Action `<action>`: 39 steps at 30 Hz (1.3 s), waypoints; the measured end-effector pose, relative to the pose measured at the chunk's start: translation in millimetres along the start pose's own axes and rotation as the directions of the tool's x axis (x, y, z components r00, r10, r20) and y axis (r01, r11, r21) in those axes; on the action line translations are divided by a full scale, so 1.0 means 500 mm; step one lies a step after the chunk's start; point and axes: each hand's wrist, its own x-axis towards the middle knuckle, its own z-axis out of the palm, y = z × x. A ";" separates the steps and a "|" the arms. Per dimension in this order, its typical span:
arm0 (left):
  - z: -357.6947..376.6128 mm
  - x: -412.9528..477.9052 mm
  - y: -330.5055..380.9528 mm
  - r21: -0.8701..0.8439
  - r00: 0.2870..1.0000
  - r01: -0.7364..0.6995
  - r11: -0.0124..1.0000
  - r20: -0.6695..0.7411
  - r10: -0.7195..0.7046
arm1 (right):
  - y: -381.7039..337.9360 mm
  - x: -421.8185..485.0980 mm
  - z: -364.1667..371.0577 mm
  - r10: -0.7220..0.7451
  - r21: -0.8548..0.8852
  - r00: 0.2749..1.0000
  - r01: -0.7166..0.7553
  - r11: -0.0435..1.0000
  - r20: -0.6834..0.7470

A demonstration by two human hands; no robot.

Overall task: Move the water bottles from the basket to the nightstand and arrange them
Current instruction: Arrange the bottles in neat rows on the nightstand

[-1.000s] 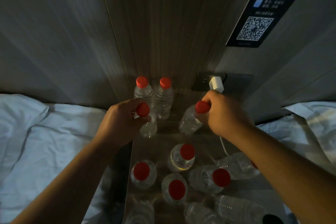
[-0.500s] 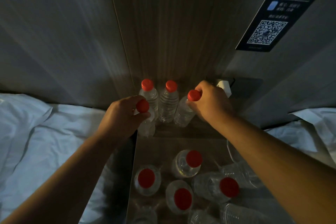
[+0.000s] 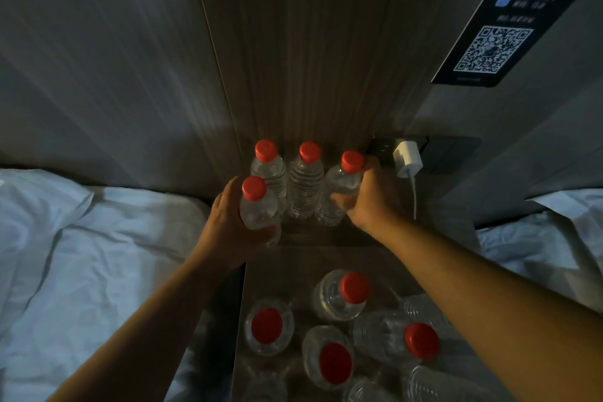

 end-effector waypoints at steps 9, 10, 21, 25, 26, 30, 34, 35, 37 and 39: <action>0.036 0.012 -0.028 -0.170 0.992 0.116 0.979 0.070 -0.106 | -0.005 0.004 0.012 0.050 0.057 0.999 -0.050 0.997 -0.001; 0.038 0.014 -0.029 -0.168 0.992 0.119 0.979 0.066 -0.109 | -0.005 0.005 0.013 0.058 0.052 0.998 -0.057 0.997 -0.012; 0.047 0.019 -0.032 -0.167 0.995 0.078 0.983 0.078 -0.066 | -0.010 0.023 0.029 0.093 0.001 0.991 -0.093 0.996 -0.097; 0.060 0.022 -0.020 -0.192 0.997 0.064 0.979 0.053 -0.055 | -0.009 0.020 0.025 0.064 -0.011 0.992 -0.066 0.998 -0.105; 0.061 0.023 -0.019 -0.188 0.997 0.058 0.981 0.051 -0.049 | -0.009 0.020 0.025 0.065 -0.015 0.992 -0.067 0.998 -0.106; 0.058 0.024 -0.017 -0.189 0.997 0.057 0.980 0.067 -0.045 | -0.008 0.024 0.029 0.075 -0.017 0.992 -0.077 0.997 -0.101; 0.058 0.020 -0.013 -0.216 0.998 0.035 0.976 0.059 -0.023 | -0.006 0.024 0.032 0.073 -0.012 0.993 -0.074 0.997 -0.097; 0.058 0.019 -0.014 -0.217 0.998 0.033 0.976 0.059 -0.020 | -0.007 0.024 0.032 0.070 -0.013 0.993 -0.071 0.997 -0.098; 0.058 0.019 -0.016 -0.222 0.998 0.034 0.974 0.062 -0.020 | -0.007 0.025 0.031 0.056 -0.019 0.993 -0.058 0.998 -0.103; 0.057 0.019 -0.015 -0.215 0.998 0.028 0.976 0.064 -0.014 | -0.007 0.027 0.032 0.056 -0.014 0.993 -0.058 0.998 -0.102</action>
